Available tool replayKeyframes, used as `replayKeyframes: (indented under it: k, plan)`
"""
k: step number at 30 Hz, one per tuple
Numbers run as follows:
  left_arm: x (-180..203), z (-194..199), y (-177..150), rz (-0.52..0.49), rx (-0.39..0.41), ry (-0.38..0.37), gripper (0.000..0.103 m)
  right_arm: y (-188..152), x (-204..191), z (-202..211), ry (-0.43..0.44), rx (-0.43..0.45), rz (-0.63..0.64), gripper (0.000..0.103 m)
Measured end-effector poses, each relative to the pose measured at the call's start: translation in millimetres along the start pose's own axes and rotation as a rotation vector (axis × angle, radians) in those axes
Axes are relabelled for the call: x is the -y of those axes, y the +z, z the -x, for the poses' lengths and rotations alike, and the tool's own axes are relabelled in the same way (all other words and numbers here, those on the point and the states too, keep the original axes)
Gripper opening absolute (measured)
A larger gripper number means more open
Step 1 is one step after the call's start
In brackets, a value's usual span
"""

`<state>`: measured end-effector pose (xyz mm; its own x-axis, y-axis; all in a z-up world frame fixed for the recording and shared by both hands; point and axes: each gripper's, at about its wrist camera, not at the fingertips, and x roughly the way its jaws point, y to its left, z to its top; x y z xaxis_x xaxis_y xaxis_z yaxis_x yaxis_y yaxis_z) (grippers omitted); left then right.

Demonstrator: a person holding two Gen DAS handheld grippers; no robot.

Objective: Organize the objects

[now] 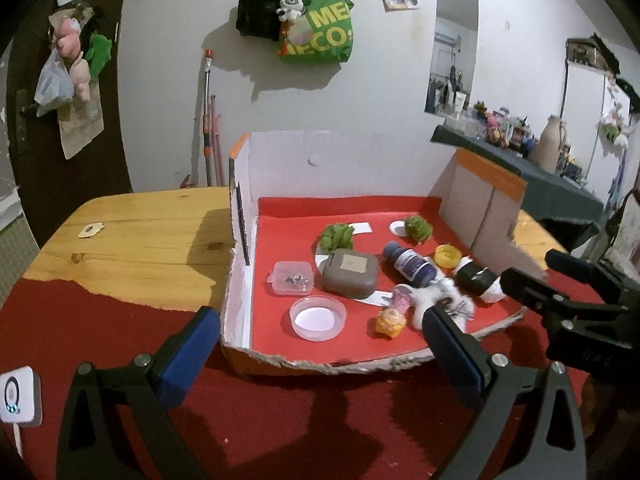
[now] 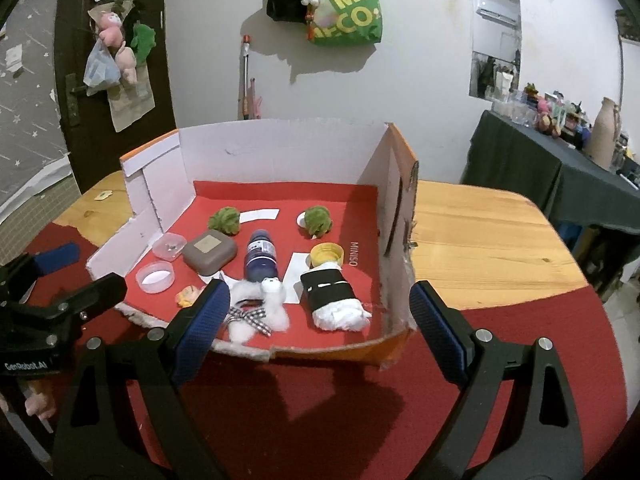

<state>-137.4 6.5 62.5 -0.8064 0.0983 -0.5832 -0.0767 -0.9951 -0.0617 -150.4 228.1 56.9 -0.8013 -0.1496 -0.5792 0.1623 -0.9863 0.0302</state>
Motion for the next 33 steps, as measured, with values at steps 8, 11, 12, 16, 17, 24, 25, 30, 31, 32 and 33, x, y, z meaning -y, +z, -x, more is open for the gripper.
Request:
replayKeyframes:
  k: [8,11,12,16,17,24,25,30,31,32,33]
  plan:
    - [0.5,-16.9,-2.3,-0.023,-0.014,0.051,0.103,-4.3,-3.5,-17.8,-0.010,-0.020,0.029,0.092]
    - [-0.1,-18.5,-2.3,-0.018,-0.019,0.052,0.103,-5.0,-4.5,-18.2,-0.017,-0.015,0.038,0.092]
    - [-0.8,-19.6,-2.0,-0.014,-0.024,0.051,0.103,-5.1,-4.1,-18.3,-0.015,-0.014,0.037,0.092]
    - [-3.5,-23.0,-2.0,0.002,-0.040,0.038,0.103,-5.3,-2.6,-19.6,-0.017,-0.014,0.034,0.092]
    - [-3.3,-22.7,-2.1,0.003,-0.038,0.037,0.103,-5.2,-2.7,-19.6,-0.019,-0.015,0.035,0.092]
    - [-1.8,-22.2,-2.3,0.003,-0.031,0.034,0.103,-4.9,-0.6,-20.1,-0.017,-0.014,0.035,0.092]
    - [-1.6,-22.1,-2.4,0.003,-0.031,0.035,0.103,-4.9,-0.7,-20.2,-0.019,-0.014,0.036,0.092]
    - [-1.8,-22.0,-2.4,0.003,-0.031,0.035,0.103,-4.9,-0.4,-20.2,-0.018,-0.014,0.035,0.092]
    - [-1.7,-22.0,-2.5,0.003,-0.031,0.035,0.103,-4.9,-0.6,-20.2,-0.018,-0.014,0.035,0.092]
    - [-1.6,-21.9,-2.6,0.004,-0.031,0.035,0.103,-4.8,-0.4,-20.3,-0.018,-0.014,0.035,0.092]
    - [-1.9,-22.1,-2.4,0.003,-0.031,0.034,0.103,-4.9,-0.6,-20.2,-0.019,-0.014,0.036,0.092]
